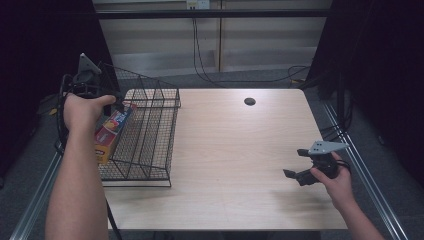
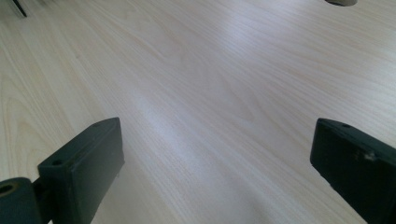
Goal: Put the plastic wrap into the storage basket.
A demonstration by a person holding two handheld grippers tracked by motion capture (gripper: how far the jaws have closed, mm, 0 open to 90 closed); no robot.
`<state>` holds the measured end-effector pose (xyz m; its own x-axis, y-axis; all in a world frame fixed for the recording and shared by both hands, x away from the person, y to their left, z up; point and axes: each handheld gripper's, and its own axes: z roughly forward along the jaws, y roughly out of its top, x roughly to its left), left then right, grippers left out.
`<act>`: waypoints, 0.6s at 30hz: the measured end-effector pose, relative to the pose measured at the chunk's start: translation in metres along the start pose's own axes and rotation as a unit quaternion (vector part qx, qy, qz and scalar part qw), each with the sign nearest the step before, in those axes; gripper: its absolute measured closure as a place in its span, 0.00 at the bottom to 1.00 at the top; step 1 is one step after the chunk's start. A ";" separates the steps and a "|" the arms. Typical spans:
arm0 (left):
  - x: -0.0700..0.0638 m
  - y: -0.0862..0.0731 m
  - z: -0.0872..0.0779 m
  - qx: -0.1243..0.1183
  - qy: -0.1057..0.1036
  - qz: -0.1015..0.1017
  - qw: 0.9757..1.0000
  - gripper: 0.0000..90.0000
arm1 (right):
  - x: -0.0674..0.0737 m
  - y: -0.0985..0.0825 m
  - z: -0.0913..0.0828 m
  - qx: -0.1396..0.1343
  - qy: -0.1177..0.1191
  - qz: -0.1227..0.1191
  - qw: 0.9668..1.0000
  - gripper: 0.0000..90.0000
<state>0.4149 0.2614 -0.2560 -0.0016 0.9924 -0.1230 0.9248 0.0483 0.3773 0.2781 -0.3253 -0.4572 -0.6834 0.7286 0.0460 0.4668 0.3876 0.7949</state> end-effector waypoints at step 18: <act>-0.044 -0.003 0.012 -0.012 -0.053 0.056 0.997 0.15 | 0.000 0.000 0.000 0.001 0.002 0.000 1.000 0.03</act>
<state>0.4167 0.2167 -0.2628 0.1436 0.9741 -0.1747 0.9072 -0.0591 0.4166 0.2777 -0.3254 -0.4575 -0.6853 0.7267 0.0474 0.4672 0.3889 0.7940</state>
